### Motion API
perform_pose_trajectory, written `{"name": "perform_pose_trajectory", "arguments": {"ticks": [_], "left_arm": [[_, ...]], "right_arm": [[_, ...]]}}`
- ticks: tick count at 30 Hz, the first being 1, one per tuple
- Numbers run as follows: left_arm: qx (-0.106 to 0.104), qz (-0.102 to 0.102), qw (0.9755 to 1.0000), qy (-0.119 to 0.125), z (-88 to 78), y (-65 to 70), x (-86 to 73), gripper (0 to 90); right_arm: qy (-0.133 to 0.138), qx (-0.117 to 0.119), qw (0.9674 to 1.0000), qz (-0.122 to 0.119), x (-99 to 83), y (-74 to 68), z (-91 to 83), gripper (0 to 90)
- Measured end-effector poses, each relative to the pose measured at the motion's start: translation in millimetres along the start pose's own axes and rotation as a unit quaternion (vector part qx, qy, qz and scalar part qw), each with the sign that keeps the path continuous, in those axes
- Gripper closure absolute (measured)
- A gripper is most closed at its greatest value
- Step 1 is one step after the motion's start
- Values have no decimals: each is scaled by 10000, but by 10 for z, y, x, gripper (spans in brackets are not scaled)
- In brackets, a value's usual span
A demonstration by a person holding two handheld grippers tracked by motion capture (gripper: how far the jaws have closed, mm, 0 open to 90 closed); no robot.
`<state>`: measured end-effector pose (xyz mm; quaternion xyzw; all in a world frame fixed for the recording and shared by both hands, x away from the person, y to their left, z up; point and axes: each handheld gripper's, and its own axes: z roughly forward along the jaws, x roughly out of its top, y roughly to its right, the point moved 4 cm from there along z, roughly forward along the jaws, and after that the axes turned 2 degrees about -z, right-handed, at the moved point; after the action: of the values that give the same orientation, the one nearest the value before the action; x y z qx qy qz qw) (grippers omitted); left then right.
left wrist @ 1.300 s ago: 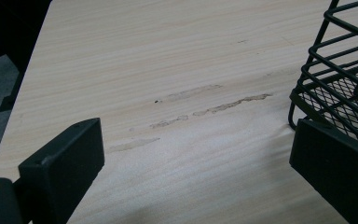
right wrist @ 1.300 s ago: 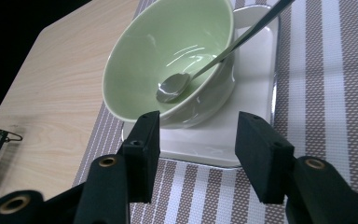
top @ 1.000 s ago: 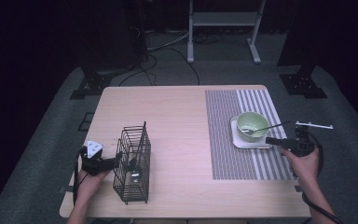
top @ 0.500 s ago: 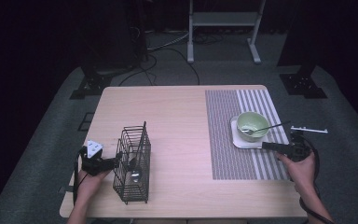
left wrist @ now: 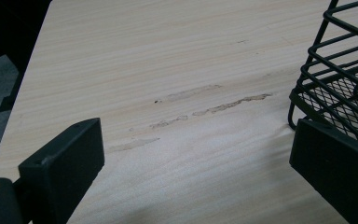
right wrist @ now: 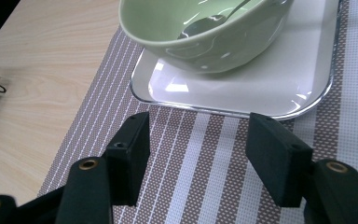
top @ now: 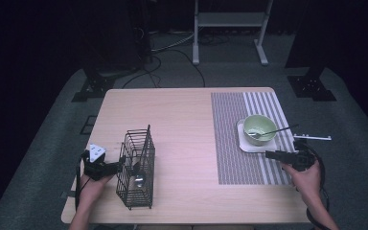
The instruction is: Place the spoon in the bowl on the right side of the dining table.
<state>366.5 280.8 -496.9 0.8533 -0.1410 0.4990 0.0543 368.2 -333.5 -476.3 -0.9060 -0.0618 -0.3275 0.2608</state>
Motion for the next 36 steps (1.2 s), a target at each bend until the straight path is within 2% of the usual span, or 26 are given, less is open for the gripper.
{"name": "perform_pose_trajectory", "arguments": {"ticks": [12, 17, 28, 36], "left_arm": [[1, 3, 10000, -1, 0, 1, 0, 21], [1, 7, 10000, -8, 0, 0, -1, 21], [1, 17, 10000, -10, 0, 1, -1, 21], [2, 11, 10000, -8, 0, 0, -1, 21]], "right_arm": [[-61, 45, 9998, -166, -109, -94, 8, 388], [-106, 48, 9995, -307, -141, -155, 12, 388], [-161, 222, 9988, -400, -235, -292, 29, 385], [-218, 257, 9981, -522, -278, -374, 63, 384]]}}
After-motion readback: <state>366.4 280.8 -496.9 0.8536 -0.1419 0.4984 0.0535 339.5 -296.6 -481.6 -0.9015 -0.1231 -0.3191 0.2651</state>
